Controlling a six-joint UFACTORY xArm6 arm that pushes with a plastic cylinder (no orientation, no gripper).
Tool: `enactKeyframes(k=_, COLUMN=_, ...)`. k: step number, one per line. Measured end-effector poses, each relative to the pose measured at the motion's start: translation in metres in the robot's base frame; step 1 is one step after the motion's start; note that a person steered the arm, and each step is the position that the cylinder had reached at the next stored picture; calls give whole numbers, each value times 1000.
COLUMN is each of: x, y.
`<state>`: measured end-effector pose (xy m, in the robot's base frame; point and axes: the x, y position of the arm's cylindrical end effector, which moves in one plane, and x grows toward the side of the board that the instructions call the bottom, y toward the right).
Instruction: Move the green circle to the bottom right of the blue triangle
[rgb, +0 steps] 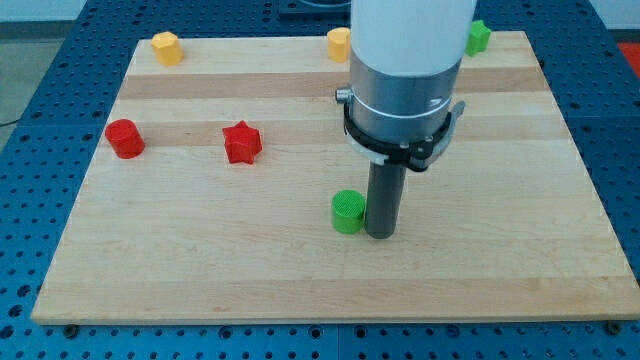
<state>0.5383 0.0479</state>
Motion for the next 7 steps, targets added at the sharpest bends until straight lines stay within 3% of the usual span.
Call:
enactKeyframes(k=2, x=59, y=-9)
enactKeyframes(k=3, x=56, y=-78)
enactKeyframes(k=4, x=24, y=-114)
enactKeyframes(k=5, x=-6, y=-99)
enactKeyframes(k=7, x=-14, y=-13)
